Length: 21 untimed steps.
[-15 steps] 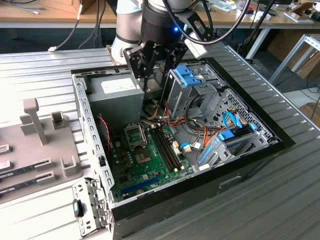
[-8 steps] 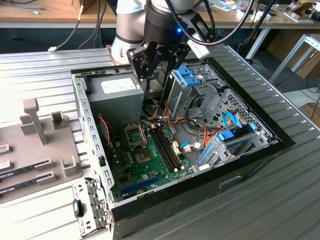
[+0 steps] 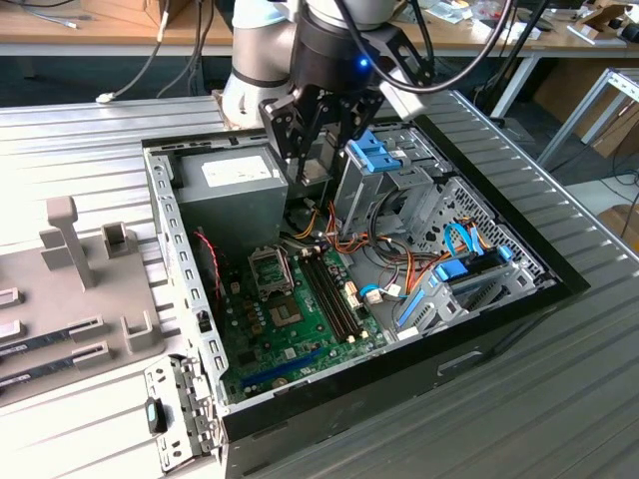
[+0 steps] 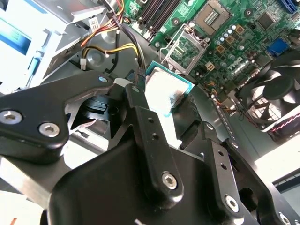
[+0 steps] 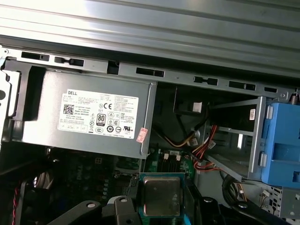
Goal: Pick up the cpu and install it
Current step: 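Pick up the cpu and move it towards the insertion slot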
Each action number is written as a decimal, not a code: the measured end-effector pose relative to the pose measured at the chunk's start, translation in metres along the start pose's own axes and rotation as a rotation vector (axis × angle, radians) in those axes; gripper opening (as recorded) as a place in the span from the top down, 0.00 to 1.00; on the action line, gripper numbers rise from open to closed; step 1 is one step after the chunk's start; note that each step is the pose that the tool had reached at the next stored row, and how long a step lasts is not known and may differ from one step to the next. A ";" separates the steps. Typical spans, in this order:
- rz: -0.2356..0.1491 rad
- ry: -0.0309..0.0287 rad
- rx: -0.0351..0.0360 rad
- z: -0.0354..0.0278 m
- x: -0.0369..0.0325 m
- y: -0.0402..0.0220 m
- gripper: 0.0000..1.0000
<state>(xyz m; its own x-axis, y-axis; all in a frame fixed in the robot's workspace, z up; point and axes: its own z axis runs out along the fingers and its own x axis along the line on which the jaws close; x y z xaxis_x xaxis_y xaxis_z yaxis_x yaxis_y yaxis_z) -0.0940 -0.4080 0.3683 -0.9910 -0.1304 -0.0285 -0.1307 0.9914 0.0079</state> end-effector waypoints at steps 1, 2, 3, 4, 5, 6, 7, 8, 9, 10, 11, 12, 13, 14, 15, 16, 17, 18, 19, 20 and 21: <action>0.000 0.0000 0.0001 0.0003 -0.0008 -0.0001 0.53; 0.000 0.0000 0.0002 0.0006 -0.0015 -0.0003 0.53; 0.000 0.0000 0.0003 0.0009 -0.0023 -0.0004 0.53; 0.000 0.0000 0.0004 0.0011 -0.0030 -0.0005 0.53; 0.000 0.0001 0.0006 0.0014 -0.0039 -0.0007 0.53; 0.000 0.0001 0.0007 0.0017 -0.0046 -0.0008 0.53; 0.000 0.0001 0.0008 0.0019 -0.0053 -0.0010 0.53; 0.000 0.0001 0.0008 0.0022 -0.0059 -0.0011 0.53; 0.000 0.0002 0.0011 0.0024 -0.0067 -0.0012 0.53; 0.000 0.0002 0.0012 0.0027 -0.0075 -0.0013 0.53; 0.000 0.0002 0.0012 0.0030 -0.0082 -0.0015 0.53; 0.000 0.0002 0.0014 0.0033 -0.0093 -0.0017 0.53; 0.000 0.0002 0.0016 0.0037 -0.0104 -0.0018 0.53; 0.000 0.0003 0.0018 0.0039 -0.0112 -0.0020 0.53; 0.000 0.0002 0.0019 0.0042 -0.0119 -0.0021 0.53; 0.000 0.0003 0.0020 0.0045 -0.0127 -0.0022 0.53; 0.000 0.0003 0.0021 0.0048 -0.0135 -0.0024 0.53; 0.000 0.0003 0.0022 0.0050 -0.0141 -0.0025 0.53; 0.000 0.0003 0.0023 0.0053 -0.0149 -0.0026 0.53; 0.000 0.0003 0.0025 0.0055 -0.0156 -0.0027 0.53; 0.000 0.0004 0.0026 0.0057 -0.0163 -0.0029 0.53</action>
<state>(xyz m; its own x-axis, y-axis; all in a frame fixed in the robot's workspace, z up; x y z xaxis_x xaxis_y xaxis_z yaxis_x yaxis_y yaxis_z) -0.0774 -0.4087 0.3631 -0.9910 -0.1305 -0.0281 -0.1307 0.9914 0.0053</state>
